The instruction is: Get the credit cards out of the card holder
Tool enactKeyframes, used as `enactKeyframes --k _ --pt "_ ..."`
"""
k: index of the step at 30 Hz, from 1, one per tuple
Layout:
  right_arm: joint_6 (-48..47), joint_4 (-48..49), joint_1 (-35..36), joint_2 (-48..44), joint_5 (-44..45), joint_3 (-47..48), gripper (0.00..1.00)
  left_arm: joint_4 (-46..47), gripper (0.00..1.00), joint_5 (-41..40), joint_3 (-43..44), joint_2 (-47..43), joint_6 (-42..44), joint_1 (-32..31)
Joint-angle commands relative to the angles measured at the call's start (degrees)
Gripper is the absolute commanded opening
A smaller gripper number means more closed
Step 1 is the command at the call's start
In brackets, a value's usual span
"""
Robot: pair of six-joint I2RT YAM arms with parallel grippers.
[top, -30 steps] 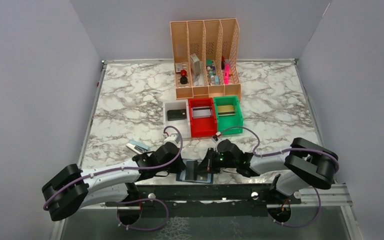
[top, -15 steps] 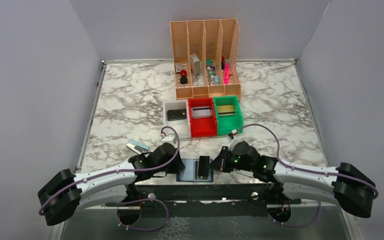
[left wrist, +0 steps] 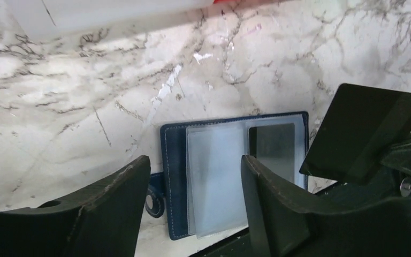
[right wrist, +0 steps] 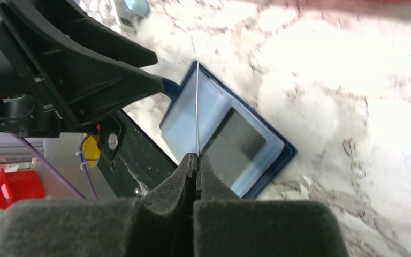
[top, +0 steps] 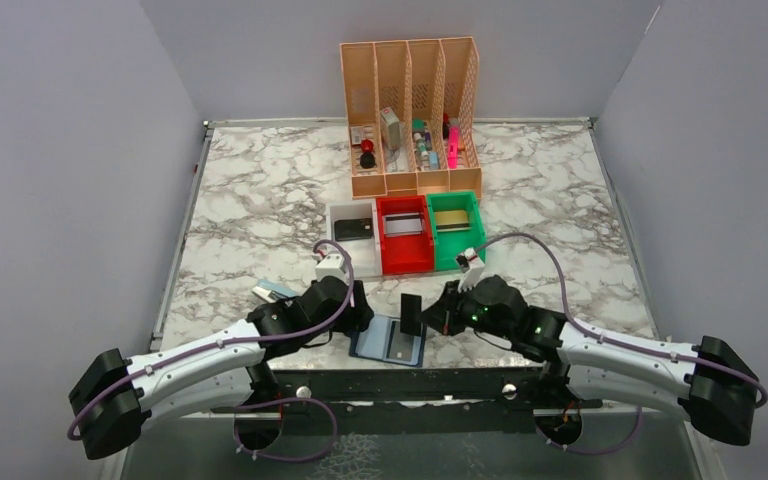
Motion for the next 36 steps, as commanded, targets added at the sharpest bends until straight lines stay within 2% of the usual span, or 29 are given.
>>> enactKeyframes --k 1,4,11,18,23,30,36 --pt "-9.50 -0.26 -0.07 1.67 3.58 5.35 0.01 -4.75 0.70 -8.65 3.61 0.05 1.92 -0.13" --pt "-12.78 -0.73 -0.14 4.12 4.76 8.00 0.01 -6.31 0.76 -12.19 4.01 -0.20 0.70 0.63" --pt "-21.07 -0.15 -0.16 10.71 8.63 15.23 0.01 -8.07 0.85 -15.34 2.03 -2.21 -2.26 5.12" --pt "-30.64 1.63 -0.10 20.08 13.37 25.13 0.01 -10.44 0.87 -18.33 -2.27 -10.59 -9.66 6.63" --pt "-37.50 2.46 -0.13 28.58 17.10 32.68 0.01 -12.28 0.88 -19.03 -3.33 -15.94 -11.64 6.57" --pt "-45.39 -0.03 -0.16 41.56 21.12 45.10 0.01 -15.69 0.90 -22.86 -1.98 -17.06 -13.49 6.59" --pt "-50.37 -2.48 -0.13 52.48 27.09 54.20 0.01 -19.12 0.97 -25.99 -0.23 -17.20 -15.86 6.57"
